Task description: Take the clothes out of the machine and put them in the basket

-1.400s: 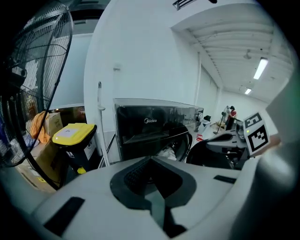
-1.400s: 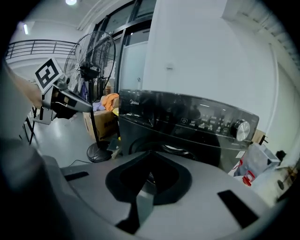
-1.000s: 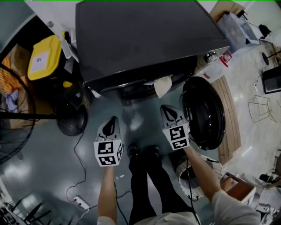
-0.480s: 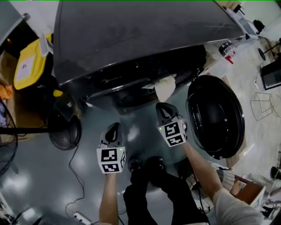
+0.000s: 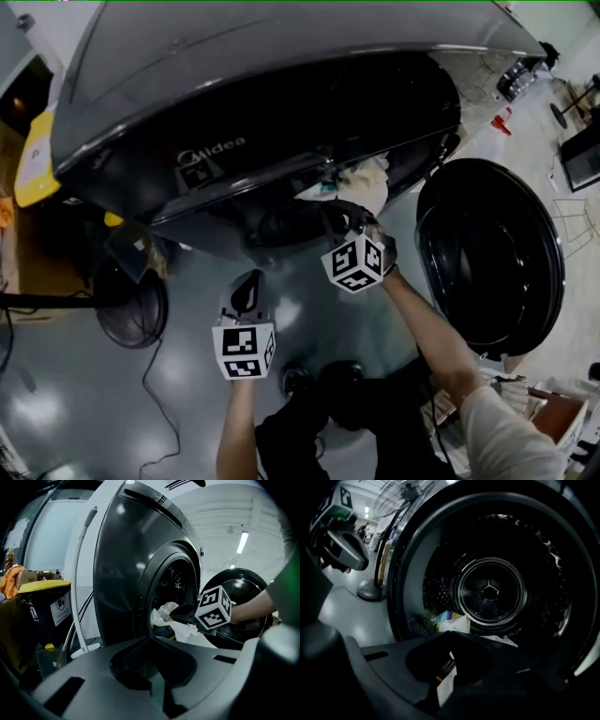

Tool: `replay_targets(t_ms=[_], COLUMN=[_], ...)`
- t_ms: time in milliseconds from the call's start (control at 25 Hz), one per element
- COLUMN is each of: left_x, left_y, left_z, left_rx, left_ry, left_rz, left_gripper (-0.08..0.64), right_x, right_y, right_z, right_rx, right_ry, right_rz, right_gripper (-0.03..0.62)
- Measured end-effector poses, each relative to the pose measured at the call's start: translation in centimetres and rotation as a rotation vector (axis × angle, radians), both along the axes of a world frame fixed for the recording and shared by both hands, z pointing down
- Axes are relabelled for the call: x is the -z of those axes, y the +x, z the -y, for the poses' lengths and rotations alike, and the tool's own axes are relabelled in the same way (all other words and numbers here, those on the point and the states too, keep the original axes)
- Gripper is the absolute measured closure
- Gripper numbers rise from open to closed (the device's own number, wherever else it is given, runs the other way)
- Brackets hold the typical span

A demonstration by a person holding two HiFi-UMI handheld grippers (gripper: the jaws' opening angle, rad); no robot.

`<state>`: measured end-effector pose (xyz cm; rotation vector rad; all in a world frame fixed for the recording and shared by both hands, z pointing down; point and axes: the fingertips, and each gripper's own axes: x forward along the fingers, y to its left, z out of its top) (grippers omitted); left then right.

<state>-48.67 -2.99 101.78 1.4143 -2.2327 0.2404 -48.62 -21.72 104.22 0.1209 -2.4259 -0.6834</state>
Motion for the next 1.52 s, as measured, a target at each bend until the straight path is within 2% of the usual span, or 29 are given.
replay_targets(t_ms=[80,160,240,320,400,520,640,800,1000,1120,1240,1520], left_x=[-0.9,-1.5,-1.6,-1.7,-2.1,-2.9,-3.1,-2.8,-2.6,-2.6,-1.9,3.2], left_y=[0.0,0.2,0.5,0.8,1.0,1.3,1.5,0.9,0.7,1.0,1.6,3.3], left_z=[0.0,0.0,-0.1,-0.2,-0.4,-0.9,-1.0,-1.1,-1.2,-1.2,-1.5,-1.9], left_rx=[-0.003,-0.009,-0.017,-0.018,-0.017,-0.022,-0.031,-0.025,-0.021,-0.022,-0.025,-0.032], left_ry=[0.004,0.004,0.009,0.017,0.019,0.01,0.003,0.015,0.024,0.021,0.008,-0.008], left_rz=[0.005,0.01,0.014,0.015,0.014,0.008,0.01,0.02,0.027,0.025,0.017,-0.018], left_gripper=[0.543,0.543,0.543,0.543,0.543,0.543,0.543,0.543,0.543,0.543,0.543,0.543], right_x=[-1.2,-2.2,-3.1,-3.8,-4.3,-4.9,-5.5,-6.6,-7.8,-7.7,-6.5,-1.3], right_y=[-1.3,-2.4,-3.4,-4.3,-5.4,-6.6,-6.9,-7.1,-6.5,-6.1,-5.2,-2.0], right_z=[0.4,0.5,0.6,1.2,2.0,2.6,2.7,2.0,1.3,1.2,0.8,-3.2], right_rx=[0.067,0.136,0.189,0.22,0.225,0.198,0.184,0.202,0.201,0.209,0.197,0.215], right_ry=[0.133,0.225,0.28,0.336,0.339,0.266,0.235,0.253,0.272,0.307,0.308,0.265], right_rz=[-0.049,-0.102,-0.149,-0.19,-0.218,-0.238,-0.244,-0.282,-0.304,-0.313,-0.276,-0.223], right_gripper=[0.569,0.563,0.377,0.315,0.264,0.233,0.247,0.403,0.529,0.543,0.549,0.551])
